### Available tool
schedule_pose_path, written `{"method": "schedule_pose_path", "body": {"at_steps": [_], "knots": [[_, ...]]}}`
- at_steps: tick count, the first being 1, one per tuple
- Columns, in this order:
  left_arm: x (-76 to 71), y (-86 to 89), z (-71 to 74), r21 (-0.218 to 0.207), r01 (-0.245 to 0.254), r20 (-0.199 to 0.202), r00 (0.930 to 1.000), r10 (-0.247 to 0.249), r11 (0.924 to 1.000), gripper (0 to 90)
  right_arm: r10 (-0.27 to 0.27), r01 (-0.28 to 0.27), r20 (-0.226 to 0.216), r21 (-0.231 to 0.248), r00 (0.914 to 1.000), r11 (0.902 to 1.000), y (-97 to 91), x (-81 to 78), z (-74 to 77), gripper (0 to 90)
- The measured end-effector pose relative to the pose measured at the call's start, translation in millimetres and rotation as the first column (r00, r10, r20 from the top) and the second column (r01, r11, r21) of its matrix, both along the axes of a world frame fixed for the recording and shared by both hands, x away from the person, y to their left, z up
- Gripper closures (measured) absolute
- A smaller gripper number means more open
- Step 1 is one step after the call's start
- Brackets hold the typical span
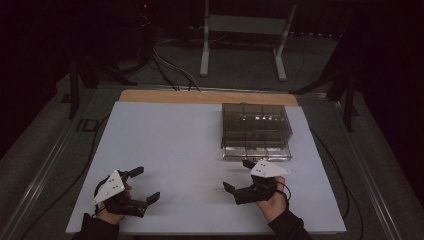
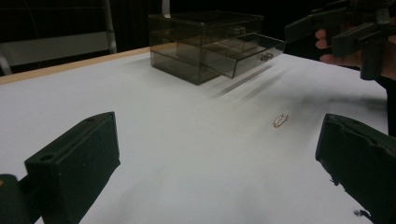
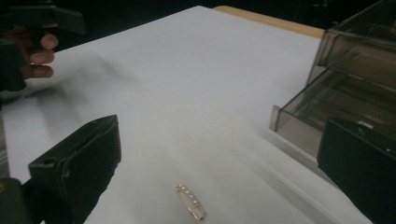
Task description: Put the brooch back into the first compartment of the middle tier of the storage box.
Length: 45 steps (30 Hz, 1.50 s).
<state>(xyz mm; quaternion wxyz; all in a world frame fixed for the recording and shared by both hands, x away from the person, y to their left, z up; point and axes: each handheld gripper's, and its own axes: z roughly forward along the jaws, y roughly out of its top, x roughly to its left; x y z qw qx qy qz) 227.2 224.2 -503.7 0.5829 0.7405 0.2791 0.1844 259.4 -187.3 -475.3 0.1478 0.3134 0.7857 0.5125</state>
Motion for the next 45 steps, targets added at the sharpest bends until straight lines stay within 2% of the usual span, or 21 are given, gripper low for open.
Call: {"method": "schedule_pose_path", "body": {"at_steps": [14, 21, 28, 34, 36, 40, 42, 45], "knots": [[0.3, 0.4, -0.4, -0.011, -0.001, -0.004, 1.0, 0.001, 0.9999, 0.4, 0.055, -0.056, -0.041, -0.027, 0.9977, 0.9981, 16.5, 7.5, -8.7, 0.0], [0.0, 0.6, -0.4, -0.01, -0.002, -0.001, 1.0, 0.002, 0.9999, 0.4, 0.091, -0.095, -0.089, -0.039, 0.9919, 0.9947, 26.0, 11.6, -15.6, 0.0], [-0.3, 0.5, -0.3, -0.007, 0.001, -0.001, 1.0, -0.001, 1.0, 0.4, 0.096, -0.101, -0.118, -0.042, 0.9884, 0.994, 31.7, 13.9, -20.7, 0.0], [-0.3, 1.2, 0.1, -0.007, 0.001, 0.001, 1.0, -0.001, 1.0, 0.4, 0.098, -0.12, -0.165, -0.126, 0.9814, 0.9847, 37.3, 14.3, -26.9, 0.0], [0.0, 1.1, 0.0, -0.011, 0.0, -0.001, 1.0, 0.0, 0.9999, 0.4, 0.08, -0.106, -0.153, -0.166, 0.9849, 0.9804, 41.3, 13.5, -28.9, 0.0], [-0.4, 0.6, 0.0, -0.005, 0.003, 0.001, 1.0, -0.003, 1.0, 0.4, 0.087, -0.123, -0.201, -0.172, 0.9757, 0.9775, 44.7, 14.8, -33.2, 0.0], [-0.2, 0.6, -0.1, -0.011, 0.002, -0.002, 1.0, -0.002, 0.9999, 0.4, 0.072, -0.109, -0.202, -0.176, 0.9766, 0.9783, 44.6, 15.1, -34.1, 7.1], [-0.6, 0.8, -0.3, -0.005, 0.002, 0.0, 1.0, -0.002, 1.0, 0.4, 0.066, -0.103, -0.217, -0.165, 0.9739, 0.9808, 43.8, 17.0, -34.8, 8.9]]}}
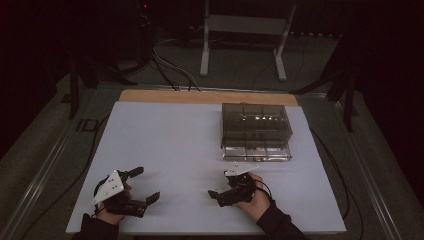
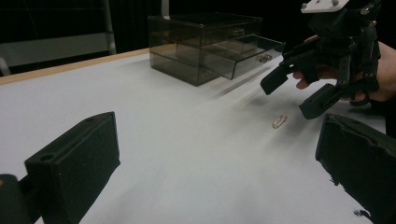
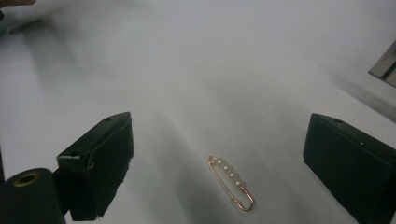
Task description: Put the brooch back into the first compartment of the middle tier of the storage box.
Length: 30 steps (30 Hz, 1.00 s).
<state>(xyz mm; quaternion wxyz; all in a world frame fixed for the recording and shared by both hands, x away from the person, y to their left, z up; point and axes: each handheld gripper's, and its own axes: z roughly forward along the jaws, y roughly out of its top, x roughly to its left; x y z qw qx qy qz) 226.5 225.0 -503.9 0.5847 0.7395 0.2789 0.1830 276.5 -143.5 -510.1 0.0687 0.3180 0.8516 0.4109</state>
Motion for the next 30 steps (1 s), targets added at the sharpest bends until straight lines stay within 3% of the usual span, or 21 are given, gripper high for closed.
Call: {"method": "schedule_pose_path", "body": {"at_steps": [8, 17, 23, 30], "knots": [[0.5, 0.0, 0.2, -0.003, -0.001, 0.002, 1.0, 0.001, 1.0, 0.4, 0.01, -0.011, -0.024, -0.035, 0.9996, 0.9993, -0.5, 1.2, -3.7, 24.5], [-0.1, 0.4, 0.2, -0.001, -0.003, 0.001, 1.0, 0.003, 1.0, 0.4, -0.017, 0.014, -0.059, -0.059, 0.9981, 0.9981, -3.1, 6.9, -5.7, 45.7], [-0.1, 0.6, 0.0, -0.001, -0.002, -0.002, 1.0, 0.002, 1.0, 0.4, -0.011, 0.006, -0.061, -0.084, 0.9981, 0.9965, -3.0, 8.6, -6.7, 56.2], [0.4, 0.9, 0.2, -0.003, 0.001, -0.002, 1.0, -0.001, 1.0, 0.4, 0.025, -0.03, -0.032, -0.145, 0.9992, 0.989, -0.2, 6.8, -8.7, 67.0]]}}
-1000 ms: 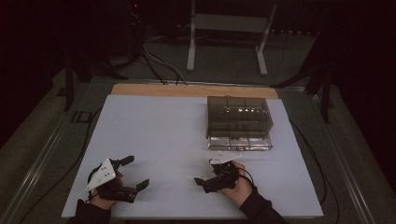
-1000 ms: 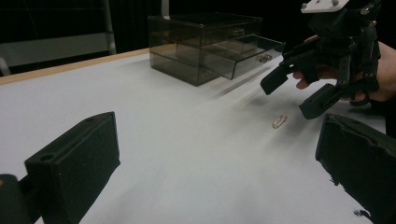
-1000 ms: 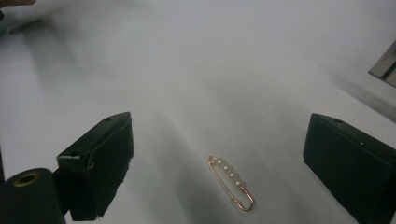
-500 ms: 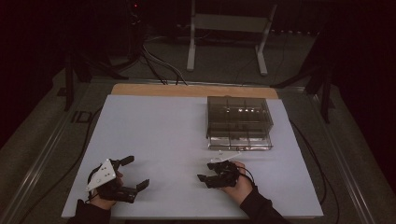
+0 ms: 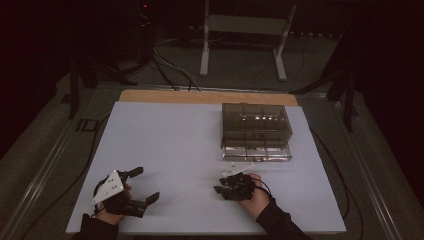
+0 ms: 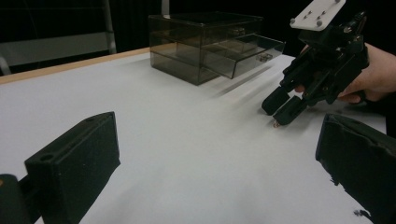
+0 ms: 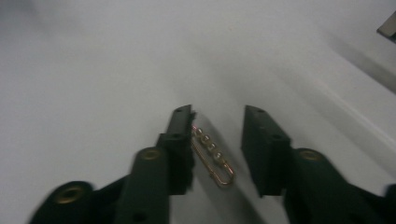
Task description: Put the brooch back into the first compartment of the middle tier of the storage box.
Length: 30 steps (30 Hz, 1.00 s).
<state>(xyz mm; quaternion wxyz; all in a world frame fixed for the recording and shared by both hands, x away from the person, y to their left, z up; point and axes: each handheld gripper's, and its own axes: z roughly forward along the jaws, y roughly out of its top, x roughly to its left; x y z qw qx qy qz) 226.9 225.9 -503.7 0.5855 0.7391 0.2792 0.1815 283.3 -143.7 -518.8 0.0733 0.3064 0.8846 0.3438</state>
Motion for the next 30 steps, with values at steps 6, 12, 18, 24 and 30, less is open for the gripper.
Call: {"method": "schedule_pose_path", "body": {"at_steps": [6, 12, 18, 24, 30], "knots": [[-0.1, -0.1, 0.0, 0.002, 0.0, 0.0, 1.0, 0.0, 1.0, 0.4, 0.029, -0.027, 0.034, -0.039, 0.999, 0.9989, 2.7, -3.9, 1.0, 77.1], [-0.1, -0.1, -0.1, 0.002, -0.001, -0.001, 1.0, 0.001, 1.0, 0.4, 0.054, -0.051, 0.046, -0.067, 0.9974, 0.9964, 6.3, -7.2, 2.0, 83.3], [0.0, -0.2, -0.2, 0.002, -0.003, -0.002, 1.0, 0.003, 1.0, 0.4, 0.063, -0.06, 0.047, -0.072, 0.9969, 0.9956, 7.4, -8.8, 2.2, 85.1], [-0.1, 0.2, -0.2, 0.003, -0.004, -0.003, 1.0, 0.004, 1.0, 0.4, 0.054, -0.052, 0.034, -0.056, 0.998, 0.9971, 5.8, -8.2, 4.4, 85.5], [-0.3, 0.6, -0.2, 0.003, -0.004, -0.002, 1.0, 0.004, 1.0, 0.4, 0.052, -0.05, 0.028, -0.039, 0.9983, 0.998, 4.0, -7.5, 7.5, 85.5]]}}
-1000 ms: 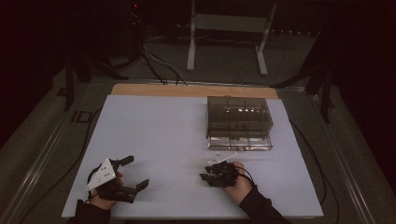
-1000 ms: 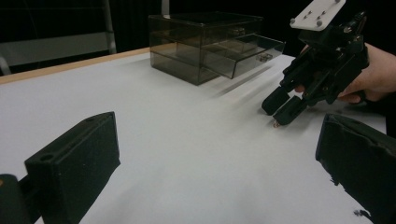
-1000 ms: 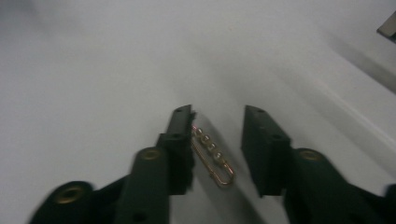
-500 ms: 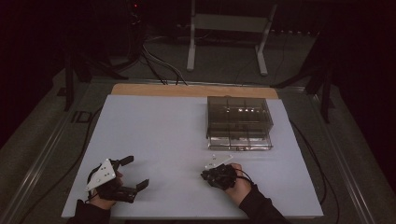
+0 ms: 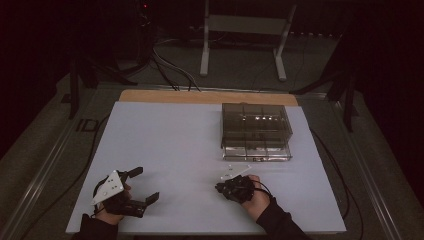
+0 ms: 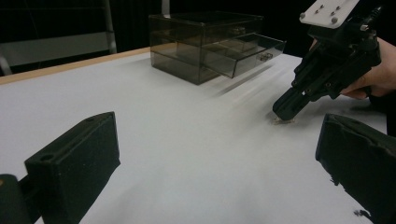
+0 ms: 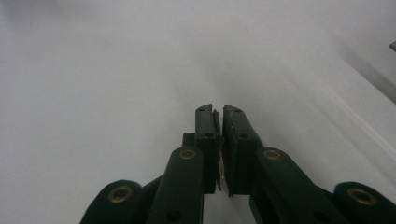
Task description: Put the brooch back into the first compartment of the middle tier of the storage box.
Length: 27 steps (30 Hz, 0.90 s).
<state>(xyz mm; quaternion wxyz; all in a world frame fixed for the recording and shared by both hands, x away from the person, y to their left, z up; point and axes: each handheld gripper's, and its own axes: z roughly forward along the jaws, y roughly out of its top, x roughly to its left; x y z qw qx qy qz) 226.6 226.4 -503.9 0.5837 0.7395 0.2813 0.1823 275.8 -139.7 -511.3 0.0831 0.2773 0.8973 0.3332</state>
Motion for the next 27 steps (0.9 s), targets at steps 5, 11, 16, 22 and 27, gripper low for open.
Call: {"method": "schedule_pose_path", "body": {"at_steps": [5, 11, 16, 22, 27], "knots": [[0.4, 0.0, 0.0, -0.002, -0.002, 0.001, 1.0, 0.002, 1.0, 0.4, 0.003, -0.003, 0.002, 0.007, 1.0, 1.0, -0.3, -0.7, 3.2, 85.5], [0.1, -0.2, 0.0, 0.003, -0.002, 0.001, 1.0, 0.002, 1.0, 0.4, 0.0, 0.0, 0.001, 0.022, 1.0, 0.9998, -1.5, -0.8, 7.4, 85.5], [0.2, 0.3, 0.1, 0.0, -0.004, 0.003, 1.0, 0.004, 1.0, 0.4, -0.006, 0.005, 0.013, 0.029, 0.9999, 0.9996, -3.0, -1.1, 12.4, 85.5], [-0.1, 0.4, 0.2, -0.001, -0.005, 0.003, 1.0, 0.005, 1.0, 0.4, -0.011, 0.01, 0.02, 0.04, 0.9997, 0.9991, -4.3, -1.2, 18.6, 85.5], [0.3, 0.4, 0.1, 0.0, -0.006, 0.002, 1.0, 0.006, 1.0, 0.4, -0.005, 0.004, 0.032, 0.041, 0.9995, 0.9991, -3.6, -3.3, 22.8, 85.5]]}}
